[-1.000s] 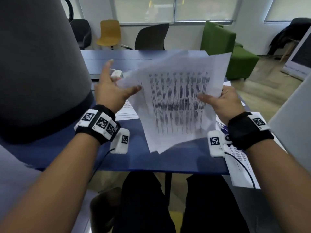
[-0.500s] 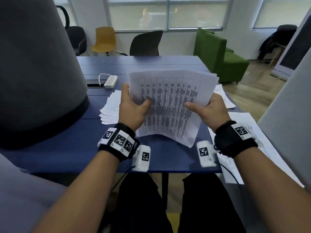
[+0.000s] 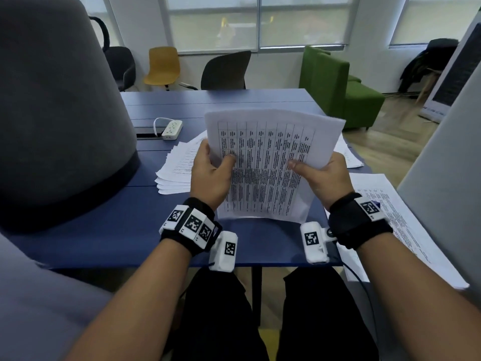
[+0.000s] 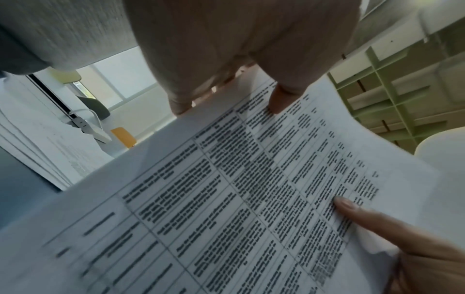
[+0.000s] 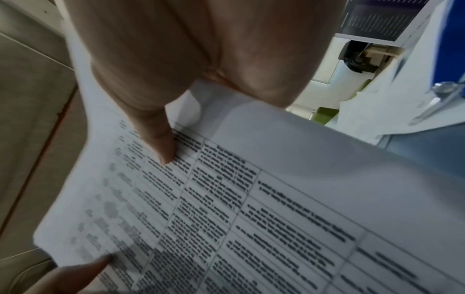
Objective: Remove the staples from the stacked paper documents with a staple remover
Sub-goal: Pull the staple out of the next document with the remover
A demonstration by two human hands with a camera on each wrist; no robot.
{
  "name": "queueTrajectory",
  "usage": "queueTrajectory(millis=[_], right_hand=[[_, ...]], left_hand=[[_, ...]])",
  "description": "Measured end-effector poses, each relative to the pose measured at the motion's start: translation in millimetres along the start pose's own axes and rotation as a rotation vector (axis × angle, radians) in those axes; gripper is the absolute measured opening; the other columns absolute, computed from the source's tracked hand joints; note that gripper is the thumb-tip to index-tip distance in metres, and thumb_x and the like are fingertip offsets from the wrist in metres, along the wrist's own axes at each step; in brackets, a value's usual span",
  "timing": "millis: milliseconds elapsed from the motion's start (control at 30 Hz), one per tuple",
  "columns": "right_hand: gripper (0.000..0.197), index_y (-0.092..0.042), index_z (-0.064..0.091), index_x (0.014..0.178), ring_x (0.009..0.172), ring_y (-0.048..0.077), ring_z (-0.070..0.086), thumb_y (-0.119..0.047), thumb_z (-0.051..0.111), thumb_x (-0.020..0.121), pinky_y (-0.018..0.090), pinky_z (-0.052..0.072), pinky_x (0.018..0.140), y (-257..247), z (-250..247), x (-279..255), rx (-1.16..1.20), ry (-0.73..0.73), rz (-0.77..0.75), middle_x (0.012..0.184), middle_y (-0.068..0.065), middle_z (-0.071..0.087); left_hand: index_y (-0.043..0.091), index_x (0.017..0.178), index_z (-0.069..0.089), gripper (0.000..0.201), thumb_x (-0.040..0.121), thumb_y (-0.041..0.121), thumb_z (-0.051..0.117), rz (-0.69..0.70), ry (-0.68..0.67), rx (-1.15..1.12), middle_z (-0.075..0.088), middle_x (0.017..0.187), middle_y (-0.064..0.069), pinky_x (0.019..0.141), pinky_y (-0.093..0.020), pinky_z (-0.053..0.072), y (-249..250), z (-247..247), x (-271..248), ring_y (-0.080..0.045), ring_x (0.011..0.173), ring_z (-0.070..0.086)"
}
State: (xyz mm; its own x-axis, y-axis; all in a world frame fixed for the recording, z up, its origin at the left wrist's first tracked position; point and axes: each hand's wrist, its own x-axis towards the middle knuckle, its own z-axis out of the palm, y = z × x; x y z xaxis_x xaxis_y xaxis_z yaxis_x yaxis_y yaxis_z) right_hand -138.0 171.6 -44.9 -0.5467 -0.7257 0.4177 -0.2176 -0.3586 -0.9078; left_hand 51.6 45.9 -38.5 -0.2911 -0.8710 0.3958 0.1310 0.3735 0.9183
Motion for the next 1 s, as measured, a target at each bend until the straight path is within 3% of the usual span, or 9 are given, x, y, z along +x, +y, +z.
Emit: queueTrajectory(millis=[67, 167, 300, 467, 600, 767, 833, 933, 1000], right_hand=[[0.031, -0.011, 0.072, 0.108, 0.094, 0.014, 0.074, 0.001, 0.079, 0.08, 0.027, 0.058, 0.081, -4, -1, 1, 0.002, 0.001, -0.016, 0.098, -0.005, 0.078], [0.03, -0.014, 0.073, 0.105, 0.096, 0.017, 0.074, 0.0, 0.08, 0.079, 0.029, 0.059, 0.083, -6, 0, -1, 0.002, -0.014, -0.007, 0.102, 0.001, 0.077], [0.03, -0.019, 0.073, 0.102, 0.093, 0.012, 0.074, 0.0, 0.079, 0.08, 0.025, 0.059, 0.081, -7, 1, -3, -0.024, -0.014, -0.009, 0.1, -0.004, 0.076], [0.031, -0.02, 0.072, 0.106, 0.096, 0.014, 0.073, -0.004, 0.08, 0.081, 0.031, 0.059, 0.086, -2, -2, -5, -0.078, -0.003, 0.026, 0.103, -0.004, 0.076], [0.032, -0.015, 0.071, 0.109, 0.097, 0.013, 0.073, 0.0, 0.079, 0.081, 0.028, 0.059, 0.086, -5, -1, -5, -0.057, 0.008, -0.011, 0.104, -0.004, 0.075], [0.032, -0.01, 0.073, 0.113, 0.101, 0.018, 0.073, -0.004, 0.08, 0.082, 0.039, 0.058, 0.093, 6, -5, -9, -0.1, 0.03, 0.058, 0.108, 0.004, 0.076], [0.032, -0.011, 0.073, 0.113, 0.102, 0.019, 0.073, -0.008, 0.08, 0.082, 0.042, 0.057, 0.094, 7, -9, -8, -0.121, 0.007, 0.089, 0.11, 0.004, 0.076], [0.03, -0.015, 0.073, 0.103, 0.101, 0.022, 0.071, -0.038, 0.078, 0.085, 0.048, 0.055, 0.094, 1, -22, 2, -0.021, -0.067, 0.148, 0.107, 0.005, 0.075], [0.05, -0.016, 0.07, 0.096, 0.092, 0.022, 0.066, -0.064, 0.064, 0.085, 0.047, 0.052, 0.092, 5, -42, 17, -0.255, 0.014, 0.203, 0.097, 0.007, 0.072]], left_hand=[[0.027, 0.101, 0.057, 0.019, 0.089, 0.013, 0.062, 0.02, 0.009, -0.016, 0.074, 0.104, 0.0, 0.087, -0.035, 0.057, 2, 0, 1, -0.014, 0.099, 0.071], [0.03, 0.1, 0.055, 0.019, 0.087, 0.018, 0.063, 0.026, 0.015, -0.001, 0.073, 0.105, -0.001, 0.09, -0.04, 0.057, 0, 2, -1, -0.019, 0.1, 0.07], [0.024, 0.106, 0.054, 0.022, 0.092, 0.008, 0.058, 0.047, 0.031, 0.017, 0.072, 0.105, 0.002, 0.088, -0.03, 0.055, -4, 7, -5, -0.014, 0.1, 0.07], [0.015, 0.106, 0.053, 0.015, 0.097, 0.003, 0.055, 0.063, 0.033, 0.05, 0.069, 0.1, 0.013, 0.085, -0.019, 0.052, -9, 8, -12, 0.0, 0.095, 0.067], [0.022, 0.1, 0.05, 0.021, 0.098, 0.002, 0.054, 0.1, 0.074, 0.063, 0.068, 0.096, 0.017, 0.082, -0.016, 0.051, -6, 11, -12, 0.008, 0.089, 0.065], [0.015, 0.109, 0.053, 0.016, 0.1, 0.003, 0.053, 0.044, -0.016, 0.064, 0.068, 0.101, 0.013, 0.081, -0.015, 0.052, -17, 12, -10, 0.005, 0.091, 0.065], [0.021, 0.111, 0.055, 0.018, 0.1, 0.007, 0.054, 0.035, -0.061, 0.104, 0.069, 0.104, 0.014, 0.083, -0.019, 0.055, -17, 7, -9, 0.002, 0.094, 0.067], [0.027, 0.109, 0.059, 0.019, 0.097, 0.013, 0.059, -0.004, -0.107, 0.241, 0.072, 0.105, 0.012, 0.087, -0.03, 0.058, -19, -6, 5, -0.008, 0.097, 0.07], [0.031, 0.106, 0.061, 0.019, 0.09, 0.019, 0.061, -0.111, -0.125, 0.314, 0.074, 0.107, 0.005, 0.093, -0.04, 0.058, -24, -16, 18, -0.019, 0.1, 0.071]])
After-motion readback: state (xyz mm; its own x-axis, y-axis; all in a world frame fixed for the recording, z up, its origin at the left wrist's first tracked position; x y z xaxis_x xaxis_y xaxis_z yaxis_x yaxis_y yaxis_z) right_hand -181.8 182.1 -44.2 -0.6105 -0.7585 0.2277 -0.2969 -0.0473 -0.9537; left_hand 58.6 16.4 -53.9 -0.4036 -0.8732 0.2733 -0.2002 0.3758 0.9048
